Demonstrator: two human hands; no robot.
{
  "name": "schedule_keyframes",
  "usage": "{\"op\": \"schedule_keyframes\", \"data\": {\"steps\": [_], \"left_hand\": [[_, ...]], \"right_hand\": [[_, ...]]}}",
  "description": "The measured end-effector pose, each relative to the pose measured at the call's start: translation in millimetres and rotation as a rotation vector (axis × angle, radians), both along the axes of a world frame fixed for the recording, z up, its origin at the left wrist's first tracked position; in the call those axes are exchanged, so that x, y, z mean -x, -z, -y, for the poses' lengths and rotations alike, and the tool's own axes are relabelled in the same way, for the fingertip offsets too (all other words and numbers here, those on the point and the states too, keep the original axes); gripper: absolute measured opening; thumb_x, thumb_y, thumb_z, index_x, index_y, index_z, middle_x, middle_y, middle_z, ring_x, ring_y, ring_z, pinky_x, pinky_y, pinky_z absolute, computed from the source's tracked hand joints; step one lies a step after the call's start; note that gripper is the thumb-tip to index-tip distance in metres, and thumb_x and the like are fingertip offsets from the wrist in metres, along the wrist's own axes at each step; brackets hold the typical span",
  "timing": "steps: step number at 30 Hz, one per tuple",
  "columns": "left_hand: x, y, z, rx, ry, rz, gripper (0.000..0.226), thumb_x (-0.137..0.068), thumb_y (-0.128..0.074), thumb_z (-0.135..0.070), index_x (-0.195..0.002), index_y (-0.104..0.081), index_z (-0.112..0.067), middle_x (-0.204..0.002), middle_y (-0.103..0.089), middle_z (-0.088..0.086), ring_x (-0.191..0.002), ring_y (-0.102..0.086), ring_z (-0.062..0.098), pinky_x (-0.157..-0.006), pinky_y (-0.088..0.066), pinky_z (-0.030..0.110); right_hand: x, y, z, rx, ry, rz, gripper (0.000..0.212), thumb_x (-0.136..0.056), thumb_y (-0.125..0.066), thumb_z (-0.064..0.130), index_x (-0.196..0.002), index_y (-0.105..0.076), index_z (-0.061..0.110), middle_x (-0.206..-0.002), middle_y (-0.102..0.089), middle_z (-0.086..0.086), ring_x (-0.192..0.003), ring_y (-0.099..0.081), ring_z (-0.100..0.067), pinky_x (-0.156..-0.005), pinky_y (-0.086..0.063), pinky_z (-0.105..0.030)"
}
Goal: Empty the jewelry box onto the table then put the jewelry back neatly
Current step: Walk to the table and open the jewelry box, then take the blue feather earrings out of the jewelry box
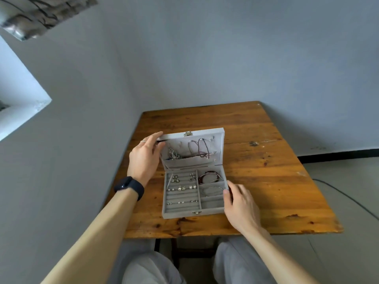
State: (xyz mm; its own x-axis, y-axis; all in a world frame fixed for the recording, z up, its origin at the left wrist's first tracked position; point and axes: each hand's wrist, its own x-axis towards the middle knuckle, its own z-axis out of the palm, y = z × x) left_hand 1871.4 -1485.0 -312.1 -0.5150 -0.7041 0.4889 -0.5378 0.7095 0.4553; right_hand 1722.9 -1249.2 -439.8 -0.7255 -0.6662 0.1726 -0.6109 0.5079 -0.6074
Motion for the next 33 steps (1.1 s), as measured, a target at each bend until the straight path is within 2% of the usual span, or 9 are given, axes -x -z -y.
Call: {"op": "schedule_keyframes", "data": {"steps": [4, 7, 9, 12, 14, 17, 23, 30, 33], "left_hand": [[18, 5, 21, -0.207, -0.060, -0.144, 0.039, -0.101, -0.055, -0.021, -0.140, -0.055, -0.028, -0.120, -0.068, 0.002, -0.104, -0.063, 0.020, -0.093, -0.051, 0.033], [34, 9, 36, -0.275, -0.099, -0.226, 0.038, -0.099, -0.059, -0.023, -0.136, -0.059, -0.026, -0.117, -0.068, -0.002, -0.095, -0.061, 0.012, -0.079, -0.044, 0.014], [44, 12, 44, -0.292, -0.091, -0.253, 0.036, -0.099, -0.060, -0.024, -0.135, -0.060, -0.027, -0.118, -0.068, -0.004, -0.099, -0.062, 0.009, -0.078, -0.042, 0.008], [62, 13, 54, -0.317, -0.065, -0.302, 0.035, -0.100, -0.059, -0.021, -0.135, -0.060, -0.025, -0.125, -0.065, -0.003, -0.108, -0.061, 0.010, -0.092, -0.049, 0.023], [73, 14, 59, -0.329, -0.072, -0.308, 0.035, -0.100, -0.058, -0.019, -0.135, -0.060, -0.024, -0.127, -0.065, -0.002, -0.111, -0.060, 0.011, -0.093, -0.048, 0.021], [82, 17, 67, -0.341, -0.089, -0.292, 0.036, -0.100, -0.058, -0.020, -0.136, -0.060, -0.024, -0.127, -0.065, -0.003, -0.110, -0.059, 0.008, -0.085, -0.042, 0.010], [92, 15, 73, -0.373, -0.094, -0.282, 0.039, -0.102, -0.055, -0.022, -0.141, -0.055, -0.023, -0.129, -0.064, -0.001, -0.110, -0.057, 0.008, -0.092, -0.042, 0.018], [75, 27, 50, -0.467, -0.049, -0.209, 0.042, -0.106, -0.046, -0.025, -0.147, -0.047, -0.018, -0.140, -0.058, 0.003, -0.130, -0.052, 0.018, -0.100, -0.039, 0.016], [57, 47, 31, -0.517, -0.028, -0.162, 0.044, -0.106, -0.043, -0.022, -0.149, -0.044, -0.017, -0.148, -0.052, 0.002, -0.137, -0.047, 0.020, -0.112, -0.038, 0.029]], "right_hand": [[6, 0, 12, -0.009, 0.008, -0.169, 0.037, -0.101, -0.050, 0.024, -0.134, -0.059, 0.012, -0.119, -0.066, -0.003, -0.102, -0.059, -0.022, -0.081, -0.051, -0.034], [14, 3, 19, -0.010, 0.021, -0.238, 0.037, -0.100, -0.048, 0.023, -0.133, -0.060, 0.014, -0.121, -0.067, -0.001, -0.108, -0.059, -0.022, -0.082, -0.049, -0.038], [19, 4, 26, -0.014, 0.012, -0.253, 0.043, -0.099, -0.040, 0.026, -0.136, -0.058, 0.014, -0.127, -0.065, -0.001, -0.118, -0.058, -0.022, -0.091, -0.048, -0.040], [27, 6, 38, -0.031, -0.008, -0.211, 0.047, -0.103, -0.033, 0.023, -0.145, -0.048, 0.011, -0.142, -0.057, -0.005, -0.135, -0.049, -0.021, -0.108, -0.039, -0.041], [30, 9, 42, -0.045, -0.012, -0.183, 0.048, -0.104, -0.034, 0.022, -0.150, -0.041, 0.011, -0.149, -0.051, -0.005, -0.141, -0.042, -0.019, -0.115, -0.034, -0.042], [30, 12, 42, -0.030, -0.002, -0.170, 0.049, -0.104, -0.038, 0.023, -0.152, -0.039, 0.011, -0.149, -0.051, -0.004, -0.141, -0.042, -0.018, -0.116, -0.033, -0.044], [36, 13, 48, 0.035, 0.008, -0.177, 0.047, -0.102, -0.047, 0.018, -0.148, -0.045, 0.010, -0.139, -0.060, -0.007, -0.135, -0.051, -0.022, -0.111, -0.040, -0.048], [34, 10, 42, 0.034, 0.015, -0.114, 0.045, -0.103, -0.045, 0.023, -0.148, -0.046, 0.016, -0.141, -0.058, -0.003, -0.137, -0.048, -0.018, -0.115, -0.035, -0.041], [35, 6, 40, 0.011, -0.002, -0.047, 0.046, -0.104, -0.044, 0.030, -0.148, -0.044, 0.017, -0.145, -0.055, -0.001, -0.140, -0.044, -0.016, -0.117, -0.031, -0.041]]}}
